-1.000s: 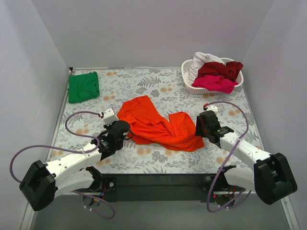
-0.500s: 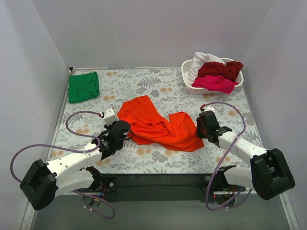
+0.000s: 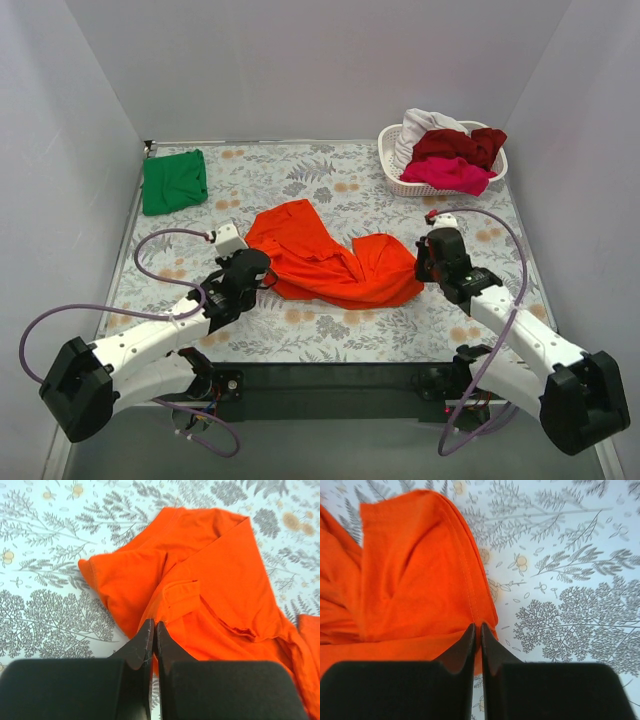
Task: Fold and stack the t-shirts
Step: Flatten the tshirt out
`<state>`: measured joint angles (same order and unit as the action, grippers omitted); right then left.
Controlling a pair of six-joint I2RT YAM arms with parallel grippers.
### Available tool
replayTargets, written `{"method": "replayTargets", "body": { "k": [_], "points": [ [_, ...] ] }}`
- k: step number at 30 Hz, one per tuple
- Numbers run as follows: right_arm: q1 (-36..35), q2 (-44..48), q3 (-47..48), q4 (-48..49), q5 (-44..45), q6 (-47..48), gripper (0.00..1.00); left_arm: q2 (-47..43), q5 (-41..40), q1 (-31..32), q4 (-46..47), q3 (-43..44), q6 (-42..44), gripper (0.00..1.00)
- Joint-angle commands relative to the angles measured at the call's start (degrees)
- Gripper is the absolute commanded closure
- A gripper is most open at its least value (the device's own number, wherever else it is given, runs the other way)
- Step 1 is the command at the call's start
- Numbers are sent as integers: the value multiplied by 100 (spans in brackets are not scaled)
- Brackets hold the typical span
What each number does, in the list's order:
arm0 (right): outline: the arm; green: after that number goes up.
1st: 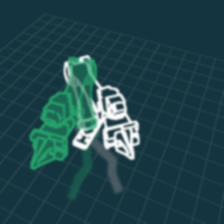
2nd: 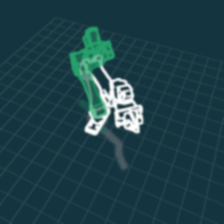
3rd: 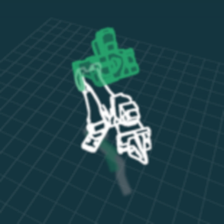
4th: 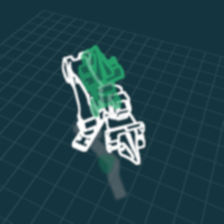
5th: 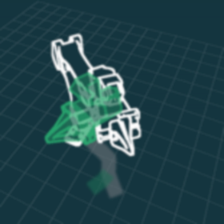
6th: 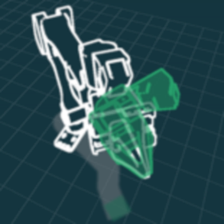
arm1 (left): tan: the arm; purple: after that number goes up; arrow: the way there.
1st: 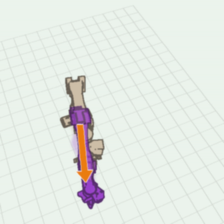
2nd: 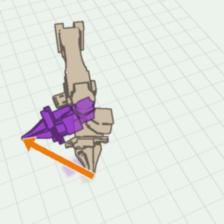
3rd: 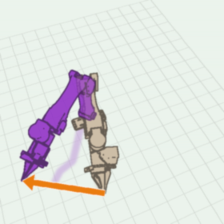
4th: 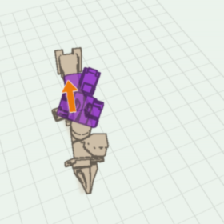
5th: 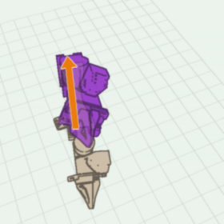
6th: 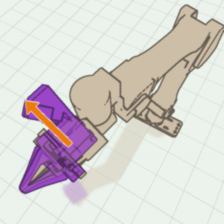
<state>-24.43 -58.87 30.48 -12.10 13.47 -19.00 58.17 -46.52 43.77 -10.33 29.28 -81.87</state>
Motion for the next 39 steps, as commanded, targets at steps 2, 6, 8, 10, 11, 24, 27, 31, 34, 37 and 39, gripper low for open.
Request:
{"method": "replayTargets", "body": {
  "k": [2, 6, 8, 10, 11, 24, 27, 31, 34, 37, 39],
  "points": [
    [17, 595, 721, -372, 173, 283, 99, -358, -226, -44, -48, 552, 337, 100],
    [17, 912, 1353, -627, 357, 415, 99, -517, -243, -44, -101, 912, 671, 100],
    [17, 974, 1591, -688, 384, 512, 99, -570, -269, -44, -127, 1184, 881, 100],
    [17, 1018, 1987, -741, 410, 616, 99, -588, -305, -44, -128, 1387, 1014, 100],
    [17, 1027, 2110, -750, 419, 652, 99, -631, -322, -44, -127, 1631, 1102, 100],
    [17, 983, 4377, -987, 104, 1469, 99, -412, 1110, -44, 67, 3838, 3334, 100],
    [17, 948, 4931, -1145, -186, 1584, 99, -272, 1285, -44, -232, 4515, 3510, 100],
    [17, 1027, 5468, -1365, -529, 1645, 99, -271, 1751, -44, -487, 5217, 3721, 100],
    [17, 1071, 5863, -1620, -907, 1646, 99, -166, 2225, -44, -1005, 5754, 3704, 100],
    [17, 1202, 6066, -1761, -1206, 1611, 99, -113, 2515, -35, -1471, 6352, 3634, 100],
    [17, 1334, 6101, -1813, -1277, 1576, 99, -139, 2534, -35, -1612, 6546, 3590, 100]
  ]
}}
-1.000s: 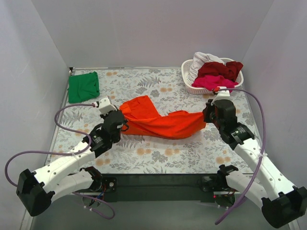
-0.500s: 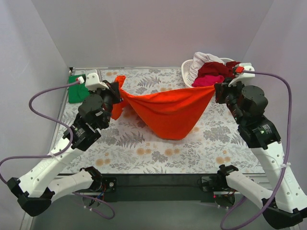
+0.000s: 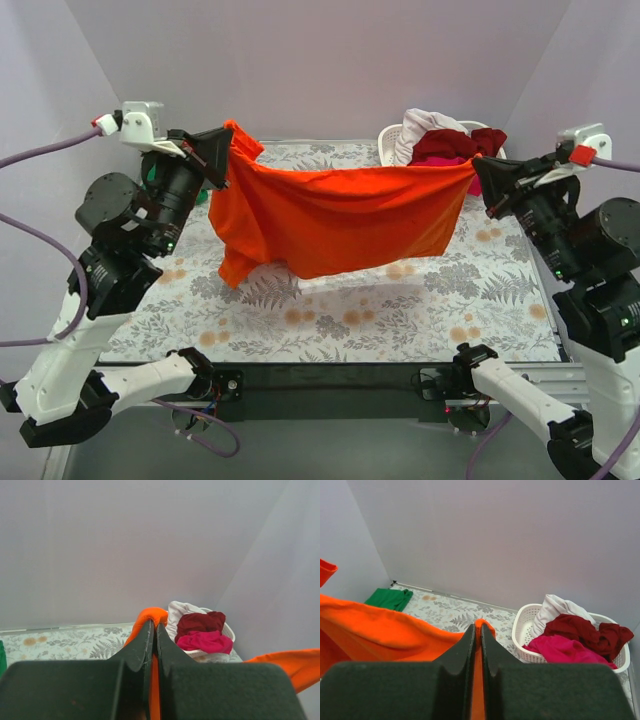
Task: Fold and stack the t-shirts
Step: Flatten the tshirt out
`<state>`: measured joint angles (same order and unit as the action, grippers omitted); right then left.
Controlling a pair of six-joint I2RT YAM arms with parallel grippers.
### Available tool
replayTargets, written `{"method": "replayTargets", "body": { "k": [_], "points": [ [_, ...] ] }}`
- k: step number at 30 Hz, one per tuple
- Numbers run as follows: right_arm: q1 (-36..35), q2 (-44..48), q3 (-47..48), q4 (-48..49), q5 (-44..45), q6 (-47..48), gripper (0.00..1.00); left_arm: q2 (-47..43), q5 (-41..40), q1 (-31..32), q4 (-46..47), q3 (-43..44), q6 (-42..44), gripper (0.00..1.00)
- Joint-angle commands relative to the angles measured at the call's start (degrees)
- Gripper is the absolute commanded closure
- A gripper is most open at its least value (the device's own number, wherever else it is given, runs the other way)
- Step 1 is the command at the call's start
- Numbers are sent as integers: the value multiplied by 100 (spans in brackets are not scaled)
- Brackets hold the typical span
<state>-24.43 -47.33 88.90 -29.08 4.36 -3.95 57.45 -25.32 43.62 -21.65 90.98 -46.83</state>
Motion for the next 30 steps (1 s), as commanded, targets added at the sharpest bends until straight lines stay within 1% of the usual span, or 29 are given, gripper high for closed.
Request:
{"method": "replayTargets", "body": {
  "k": [1, 4, 6, 9, 12, 15, 17, 18, 19, 20, 22, 25, 26, 27, 30],
  "points": [
    [17, 224, 242, -115, -348, 61, 99, -111, 414, -28, -507, 394, 69, 100],
    [17, 242, 154, -107, -269, 52, 99, -103, 379, -20, -516, 324, 42, 100],
    [17, 102, 22, -72, -129, 52, 99, 2, 186, -20, -524, 263, 68, 100],
    [17, -170, -268, 208, 142, 69, 99, 362, -445, -29, -341, 131, 331, 100],
    [17, -574, -470, 534, 371, 104, 99, 775, -745, -46, -77, 95, 639, 100],
    [17, -1119, -462, 833, 486, 148, 99, 1118, -545, -265, 143, 139, 807, 100],
    [25, -1548, -357, 974, 539, 175, 99, 1338, -395, -651, 457, 87, 868, 100],
    [26, -1690, -200, 1088, 557, 210, 99, 1469, -264, -792, 634, 26, 964, 100],
    [26, -1822, -76, 1150, 566, 227, 99, 1549, -141, -1098, 784, 8, 991, 100],
    [26, -2076, 47, 1185, 583, 262, 99, 1646, -18, -1231, 1046, 16, 1018, 100],
    [26, -2280, 450, 1273, 627, 350, 99, 1935, 306, -1486, 1206, 165, 1053, 100],
    [34, -2552, 969, 1308, 610, 386, 99, 2208, 606, -1549, 1479, 578, 1149, 100],
    [34, -2614, 1084, 1317, 575, 542, 99, 2252, 660, -1540, 1558, 701, 1176, 100],
    [34, -2615, 1181, 1309, 549, 596, 99, 2288, 704, -1540, 1576, 928, 1193, 100],
    [34, -2544, 1340, 1308, 435, 693, 99, 2297, 1010, -1549, 1602, 1219, 1334, 100]
  ]
}}
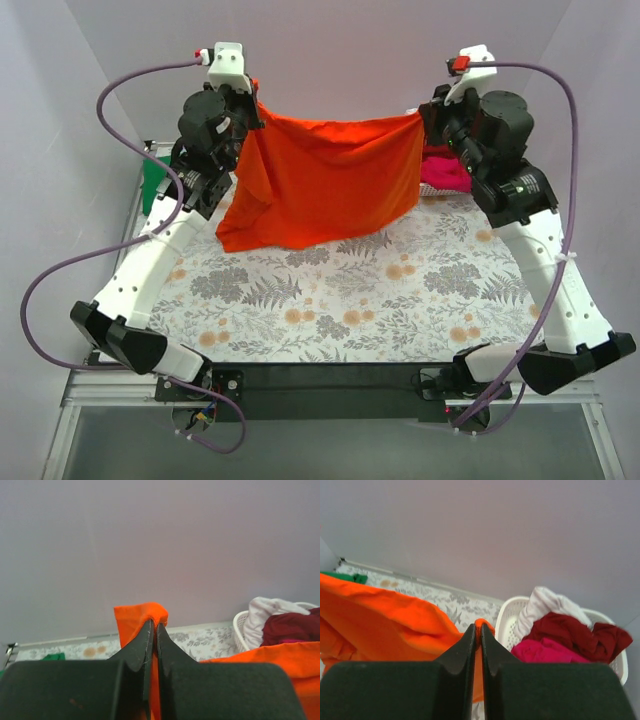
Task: Fold and stack the t-shirts
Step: Flatten the tshirt out
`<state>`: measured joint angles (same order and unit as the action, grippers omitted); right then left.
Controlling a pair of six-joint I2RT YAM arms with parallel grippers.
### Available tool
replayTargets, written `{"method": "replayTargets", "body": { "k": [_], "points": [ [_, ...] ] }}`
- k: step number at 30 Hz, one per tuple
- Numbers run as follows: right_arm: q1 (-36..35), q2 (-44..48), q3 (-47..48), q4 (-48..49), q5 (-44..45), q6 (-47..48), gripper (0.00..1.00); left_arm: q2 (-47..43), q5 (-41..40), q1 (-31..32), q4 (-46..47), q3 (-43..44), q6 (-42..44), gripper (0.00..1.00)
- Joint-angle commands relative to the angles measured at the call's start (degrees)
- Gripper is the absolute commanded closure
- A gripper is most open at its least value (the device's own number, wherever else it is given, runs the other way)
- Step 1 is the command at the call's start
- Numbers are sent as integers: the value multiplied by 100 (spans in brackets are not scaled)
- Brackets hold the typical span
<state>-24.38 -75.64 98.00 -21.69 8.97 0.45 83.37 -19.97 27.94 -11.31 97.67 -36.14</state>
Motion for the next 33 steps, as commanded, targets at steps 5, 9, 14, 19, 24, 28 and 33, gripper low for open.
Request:
{"method": "replayTargets", "body": {
  "k": [5, 9, 14, 19, 24, 28, 33],
  "points": [
    [30, 786, 151, 587, -316, 333, 99, -716, 1300, 18, 604, 455, 529, 100],
    [30, 1331, -271, 509, -615, 386, 99, -1331, 1775, 27, 236, 279, 468, 100],
    [30, 2078, -553, 114, -1080, 289, 99, -1684, 2409, 27, -1010, 760, 134, 100],
    [30, 2649, -291, -300, -1144, 210, 99, -1798, 2857, 27, -1672, 1429, -357, 100],
    [30, 2931, 263, -783, -1029, 122, 99, -1650, 3200, 18, -2199, 2395, -911, 100],
    [30, 2967, 299, -889, -723, 26, 99, -1596, 3281, 27, -2437, 2170, -965, 100],
    [30, 2739, -1172, -714, 119, -229, 99, -1325, 2543, 18, -2113, 537, -965, 100]
  ]
}}
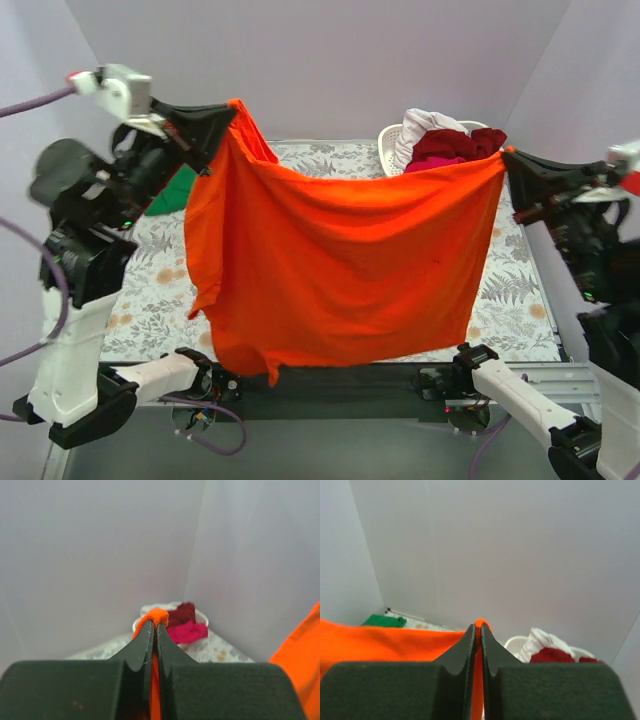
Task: Fold and stack the t-shirts
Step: Flatten the tshirt out
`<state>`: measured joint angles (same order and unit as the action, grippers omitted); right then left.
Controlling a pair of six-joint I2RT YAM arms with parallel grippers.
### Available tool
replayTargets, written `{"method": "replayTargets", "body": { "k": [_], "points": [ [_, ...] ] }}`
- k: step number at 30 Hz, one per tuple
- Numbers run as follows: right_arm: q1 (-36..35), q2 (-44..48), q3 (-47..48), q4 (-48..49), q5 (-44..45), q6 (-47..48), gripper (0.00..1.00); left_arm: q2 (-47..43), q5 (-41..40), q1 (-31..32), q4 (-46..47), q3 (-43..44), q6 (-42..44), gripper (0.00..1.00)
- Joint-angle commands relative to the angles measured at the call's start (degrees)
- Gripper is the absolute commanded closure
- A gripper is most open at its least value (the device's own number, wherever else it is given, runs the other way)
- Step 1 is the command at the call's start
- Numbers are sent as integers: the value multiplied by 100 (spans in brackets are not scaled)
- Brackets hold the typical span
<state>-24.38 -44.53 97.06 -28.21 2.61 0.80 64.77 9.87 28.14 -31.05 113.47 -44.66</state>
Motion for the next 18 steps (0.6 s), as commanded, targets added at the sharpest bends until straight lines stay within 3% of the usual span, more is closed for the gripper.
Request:
{"method": "replayTargets", "body": {
  "k": [1, 4, 7, 10, 11, 15, 18],
  "points": [
    [30, -441, -1379, 25, 967, -308, 99, 597, -494, 7, -25, -1420, -139, 100],
    [30, -739, -2729, 569, 1750, -519, 99, 1001, -574, -36, 913, -2836, -236, 100],
    [257, -1581, -3947, 1516, 1911, -774, 99, 2247, -582, -89, 1503, -3647, -245, 100],
    [627, -3187, -4152, 2265, 1743, -871, 99, 4020, -1212, -142, 1715, -3263, -87, 100],
    [636, -3680, -4020, 2284, 1691, -853, 99, 4252, -1276, -177, 1760, -3026, -69, 100],
    [636, -4589, -3475, 2574, 1374, -836, 99, 5245, -1672, -300, 1751, -2147, 19, 100],
    [636, -4985, -3088, 2574, 1654, -713, 99, 5834, -2076, -441, 1690, -1566, 54, 100]
  ]
}}
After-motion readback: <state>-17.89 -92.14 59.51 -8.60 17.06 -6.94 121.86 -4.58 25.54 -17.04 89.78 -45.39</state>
